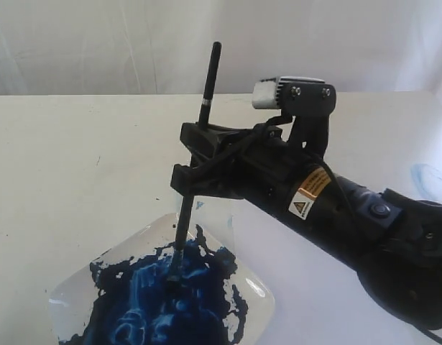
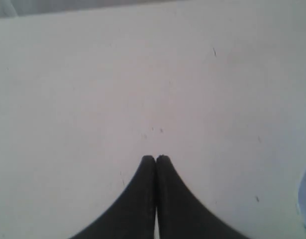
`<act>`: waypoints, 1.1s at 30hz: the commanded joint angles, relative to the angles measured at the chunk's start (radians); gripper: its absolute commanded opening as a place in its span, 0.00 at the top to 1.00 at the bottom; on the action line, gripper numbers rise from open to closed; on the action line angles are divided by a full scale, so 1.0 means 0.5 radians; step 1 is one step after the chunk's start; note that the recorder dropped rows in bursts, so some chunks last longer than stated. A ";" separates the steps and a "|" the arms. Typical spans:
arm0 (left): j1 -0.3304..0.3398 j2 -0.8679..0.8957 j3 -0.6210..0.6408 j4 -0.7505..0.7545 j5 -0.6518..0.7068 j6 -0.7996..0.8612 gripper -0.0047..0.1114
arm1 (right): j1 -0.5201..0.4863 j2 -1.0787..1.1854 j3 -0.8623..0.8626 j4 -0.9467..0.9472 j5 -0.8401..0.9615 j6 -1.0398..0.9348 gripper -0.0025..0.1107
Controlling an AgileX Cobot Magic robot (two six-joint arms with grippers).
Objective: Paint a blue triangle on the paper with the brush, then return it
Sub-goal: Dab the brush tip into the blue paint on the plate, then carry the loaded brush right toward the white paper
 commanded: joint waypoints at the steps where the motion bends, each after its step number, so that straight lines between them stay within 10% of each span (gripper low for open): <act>1: 0.007 0.010 0.008 0.011 -0.326 -0.005 0.96 | -0.001 -0.004 0.008 0.010 -0.214 -0.148 0.98; 18: 0.007 0.010 0.008 0.011 -0.846 -0.029 0.96 | -0.005 -0.303 0.008 0.357 -0.075 -0.352 0.98; 33: 0.007 0.010 0.008 0.131 -1.272 -0.971 0.96 | -0.544 -0.966 0.003 0.308 0.718 -0.342 0.98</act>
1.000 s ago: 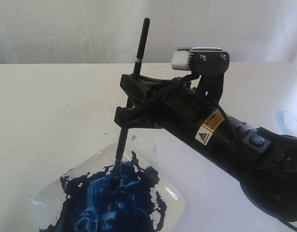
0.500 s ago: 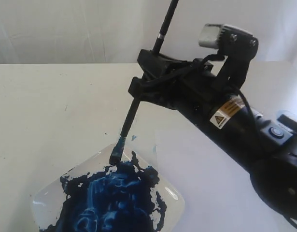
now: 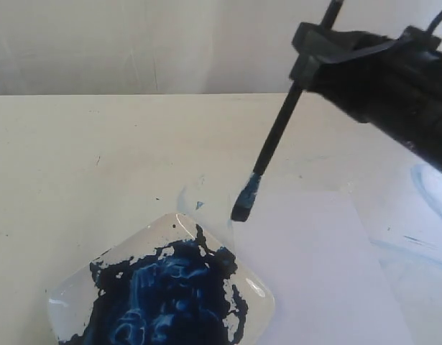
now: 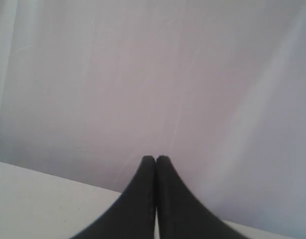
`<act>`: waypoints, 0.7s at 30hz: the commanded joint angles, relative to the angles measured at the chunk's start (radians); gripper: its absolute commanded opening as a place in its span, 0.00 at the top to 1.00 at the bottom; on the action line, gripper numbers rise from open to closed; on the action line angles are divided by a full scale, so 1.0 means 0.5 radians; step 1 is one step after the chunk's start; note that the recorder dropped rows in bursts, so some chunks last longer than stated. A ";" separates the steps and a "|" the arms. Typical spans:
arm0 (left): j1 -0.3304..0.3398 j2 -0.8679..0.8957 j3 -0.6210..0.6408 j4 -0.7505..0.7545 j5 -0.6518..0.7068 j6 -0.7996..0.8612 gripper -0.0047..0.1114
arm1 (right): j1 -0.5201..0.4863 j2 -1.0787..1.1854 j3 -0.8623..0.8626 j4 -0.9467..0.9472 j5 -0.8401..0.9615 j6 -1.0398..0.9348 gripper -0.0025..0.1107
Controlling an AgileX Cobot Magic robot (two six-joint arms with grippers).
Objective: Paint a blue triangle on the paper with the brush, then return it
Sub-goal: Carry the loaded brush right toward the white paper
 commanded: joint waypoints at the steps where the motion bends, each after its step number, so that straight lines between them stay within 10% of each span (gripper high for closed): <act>1: 0.007 0.010 0.008 0.170 0.004 -0.210 0.96 | -0.204 -0.133 0.003 -0.057 0.130 -0.011 0.98; 10: 0.007 0.070 -0.183 0.750 0.856 -0.622 0.96 | -0.468 -0.103 -0.108 -1.155 0.361 0.855 0.98; 15: -0.073 0.431 -0.547 1.130 0.986 -0.964 0.96 | -0.729 0.096 -0.284 -2.362 -0.076 1.963 0.98; 21: -0.664 1.220 -0.954 1.346 1.123 -1.064 0.96 | -1.140 0.199 -0.434 -2.727 -0.323 2.278 0.98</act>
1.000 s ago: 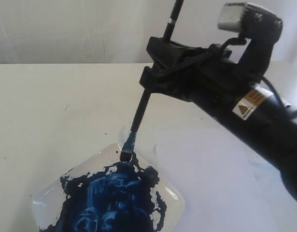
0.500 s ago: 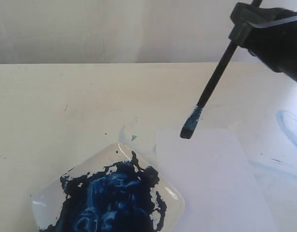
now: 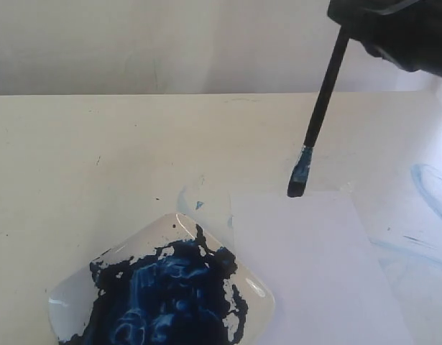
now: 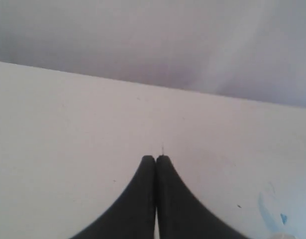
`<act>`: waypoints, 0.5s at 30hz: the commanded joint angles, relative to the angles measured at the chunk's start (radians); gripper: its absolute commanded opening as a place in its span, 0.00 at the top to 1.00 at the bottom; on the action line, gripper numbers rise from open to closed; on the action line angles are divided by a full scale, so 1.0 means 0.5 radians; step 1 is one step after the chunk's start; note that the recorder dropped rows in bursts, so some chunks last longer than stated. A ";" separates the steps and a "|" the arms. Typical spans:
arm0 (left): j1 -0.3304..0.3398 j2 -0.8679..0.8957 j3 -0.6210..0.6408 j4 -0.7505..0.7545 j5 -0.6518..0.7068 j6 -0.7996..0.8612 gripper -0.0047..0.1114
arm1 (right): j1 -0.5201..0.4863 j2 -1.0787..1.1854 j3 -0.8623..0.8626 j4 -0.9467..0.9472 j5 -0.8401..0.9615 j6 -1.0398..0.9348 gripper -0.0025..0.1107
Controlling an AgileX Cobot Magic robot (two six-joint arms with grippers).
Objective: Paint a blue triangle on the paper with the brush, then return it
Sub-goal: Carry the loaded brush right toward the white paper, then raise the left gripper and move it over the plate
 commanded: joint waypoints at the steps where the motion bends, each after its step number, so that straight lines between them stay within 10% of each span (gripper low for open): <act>1: -0.397 0.492 -0.211 0.160 0.086 -0.023 0.96 | -0.205 -0.004 -0.036 -0.152 -0.127 0.068 0.98; 6: -0.803 1.268 -0.649 0.313 0.121 -0.010 0.96 | -0.294 -0.013 -0.012 -0.410 -0.221 0.237 0.98; 15: -0.803 1.958 -1.370 0.328 0.094 -0.026 0.96 | -0.294 -0.186 0.100 -0.384 0.135 0.237 0.98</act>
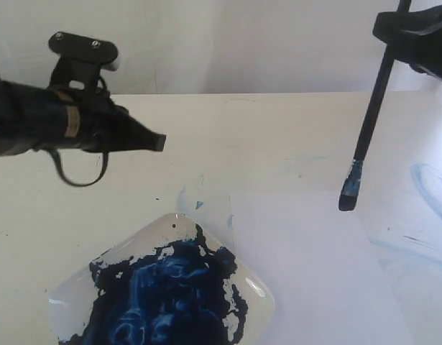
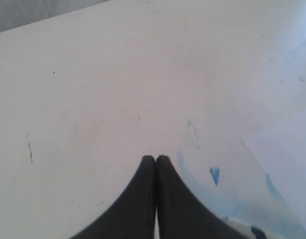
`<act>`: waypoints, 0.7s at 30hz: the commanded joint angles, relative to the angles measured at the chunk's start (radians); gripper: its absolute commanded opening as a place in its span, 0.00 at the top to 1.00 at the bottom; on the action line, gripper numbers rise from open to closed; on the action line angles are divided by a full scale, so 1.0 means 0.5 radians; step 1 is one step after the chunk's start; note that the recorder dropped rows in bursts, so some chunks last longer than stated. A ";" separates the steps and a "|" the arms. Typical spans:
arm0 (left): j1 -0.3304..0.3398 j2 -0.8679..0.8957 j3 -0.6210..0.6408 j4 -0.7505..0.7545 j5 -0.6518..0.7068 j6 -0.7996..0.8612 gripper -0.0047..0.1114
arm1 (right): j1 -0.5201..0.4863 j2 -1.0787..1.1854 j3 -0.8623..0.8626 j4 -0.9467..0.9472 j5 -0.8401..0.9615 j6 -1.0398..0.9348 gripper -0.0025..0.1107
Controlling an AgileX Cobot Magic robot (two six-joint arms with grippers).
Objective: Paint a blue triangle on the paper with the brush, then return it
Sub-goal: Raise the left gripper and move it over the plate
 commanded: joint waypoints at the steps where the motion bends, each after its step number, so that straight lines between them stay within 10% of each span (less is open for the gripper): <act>1: 0.031 0.246 -0.313 0.010 -0.107 -0.059 0.96 | -0.012 -0.110 0.047 0.003 0.088 0.012 0.98; 5: 0.094 0.399 -0.403 0.281 -0.631 -0.619 0.96 | -0.012 -0.161 0.063 -0.007 0.088 0.012 0.98; 11: 0.314 0.613 -0.620 1.877 -1.537 -2.194 0.96 | -0.012 -0.188 0.071 -0.010 0.085 0.016 0.98; 15: 0.344 0.689 -0.740 1.877 -1.847 -2.143 0.96 | -0.012 -0.188 0.096 -0.010 -0.061 0.051 0.98; 21: 0.130 0.817 -0.863 1.877 -1.534 -2.012 0.96 | -0.012 -0.188 0.165 0.038 -0.140 0.059 0.98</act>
